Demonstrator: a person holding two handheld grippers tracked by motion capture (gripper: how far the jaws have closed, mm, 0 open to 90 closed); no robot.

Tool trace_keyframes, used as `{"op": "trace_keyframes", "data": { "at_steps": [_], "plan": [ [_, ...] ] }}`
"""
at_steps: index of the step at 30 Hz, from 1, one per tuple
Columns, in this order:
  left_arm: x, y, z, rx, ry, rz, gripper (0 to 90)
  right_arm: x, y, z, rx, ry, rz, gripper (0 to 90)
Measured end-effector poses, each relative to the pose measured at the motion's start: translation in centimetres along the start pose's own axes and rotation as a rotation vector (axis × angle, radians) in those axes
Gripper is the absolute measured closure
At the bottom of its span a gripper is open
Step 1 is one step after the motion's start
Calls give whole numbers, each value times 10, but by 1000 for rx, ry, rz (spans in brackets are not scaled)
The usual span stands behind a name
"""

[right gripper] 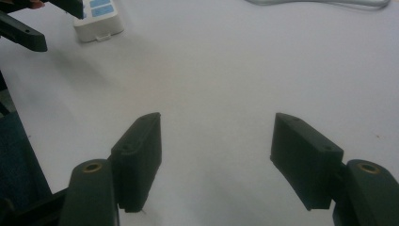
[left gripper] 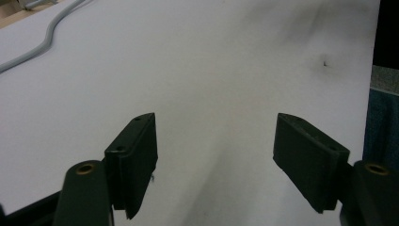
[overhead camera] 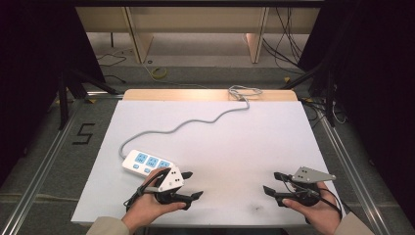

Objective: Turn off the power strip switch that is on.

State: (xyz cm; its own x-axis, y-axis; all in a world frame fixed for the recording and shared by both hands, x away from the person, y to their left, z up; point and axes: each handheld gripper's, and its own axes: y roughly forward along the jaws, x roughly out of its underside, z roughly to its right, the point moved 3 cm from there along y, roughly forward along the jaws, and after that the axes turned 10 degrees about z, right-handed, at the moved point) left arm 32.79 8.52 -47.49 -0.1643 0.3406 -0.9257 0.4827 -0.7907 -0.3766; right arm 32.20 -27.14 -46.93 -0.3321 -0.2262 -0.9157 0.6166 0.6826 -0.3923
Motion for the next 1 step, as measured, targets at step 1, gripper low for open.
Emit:
{"op": "trace_keyframes", "data": {
  "at_steps": [1],
  "plan": [
    [0,0,0,0,0,0,310,0,0,0,0,0,0,347]
  ]
}}
